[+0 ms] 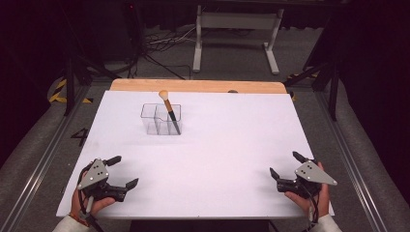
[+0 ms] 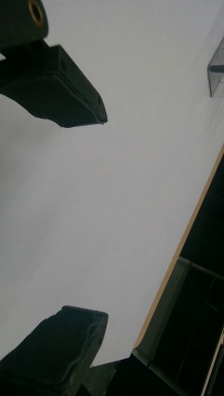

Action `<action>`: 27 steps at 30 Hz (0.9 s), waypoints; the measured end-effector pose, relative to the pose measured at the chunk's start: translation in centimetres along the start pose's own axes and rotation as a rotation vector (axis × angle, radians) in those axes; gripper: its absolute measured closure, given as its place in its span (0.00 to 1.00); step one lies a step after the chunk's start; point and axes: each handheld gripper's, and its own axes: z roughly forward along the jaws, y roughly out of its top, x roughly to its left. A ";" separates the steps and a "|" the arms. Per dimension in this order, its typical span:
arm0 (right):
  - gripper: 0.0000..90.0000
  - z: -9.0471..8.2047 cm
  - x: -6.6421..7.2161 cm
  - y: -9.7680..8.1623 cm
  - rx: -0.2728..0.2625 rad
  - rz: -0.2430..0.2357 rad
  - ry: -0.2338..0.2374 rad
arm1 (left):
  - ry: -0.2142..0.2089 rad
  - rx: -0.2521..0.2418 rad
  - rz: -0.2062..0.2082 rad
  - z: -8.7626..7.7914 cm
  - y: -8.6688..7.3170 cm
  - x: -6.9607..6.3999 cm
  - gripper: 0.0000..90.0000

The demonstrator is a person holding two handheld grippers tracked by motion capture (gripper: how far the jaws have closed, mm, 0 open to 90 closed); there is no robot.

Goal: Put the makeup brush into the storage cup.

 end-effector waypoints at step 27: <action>0.06 -0.4 1.4 -0.3 0.011 -0.018 0.027 | -0.004 -0.011 0.030 0.0 0.6 -0.2 0.04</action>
